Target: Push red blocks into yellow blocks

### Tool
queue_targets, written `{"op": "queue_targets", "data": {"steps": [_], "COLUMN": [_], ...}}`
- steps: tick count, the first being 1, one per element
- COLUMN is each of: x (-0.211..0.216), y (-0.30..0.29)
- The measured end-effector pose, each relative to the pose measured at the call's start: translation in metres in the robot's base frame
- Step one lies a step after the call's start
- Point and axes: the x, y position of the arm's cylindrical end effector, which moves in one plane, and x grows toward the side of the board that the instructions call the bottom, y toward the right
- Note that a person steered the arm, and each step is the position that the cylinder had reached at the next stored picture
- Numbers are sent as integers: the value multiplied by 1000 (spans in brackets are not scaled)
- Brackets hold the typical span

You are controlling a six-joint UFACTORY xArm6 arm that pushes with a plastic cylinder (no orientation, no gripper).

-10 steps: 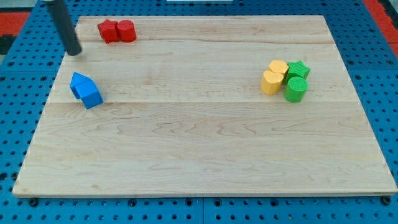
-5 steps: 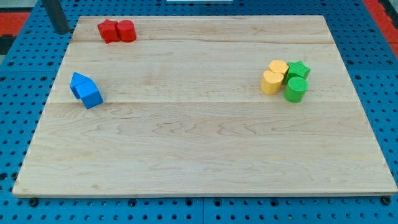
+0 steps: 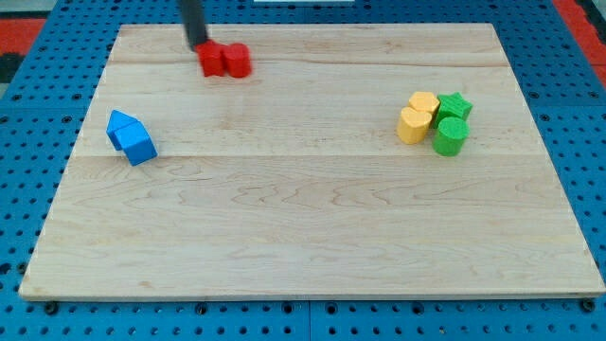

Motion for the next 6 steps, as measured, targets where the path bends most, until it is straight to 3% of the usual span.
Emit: {"op": "queue_targets", "data": {"steps": [1,2,3,4,6], "x": [16,47,31,23,80], "y": [66,91,75,23,62]}}
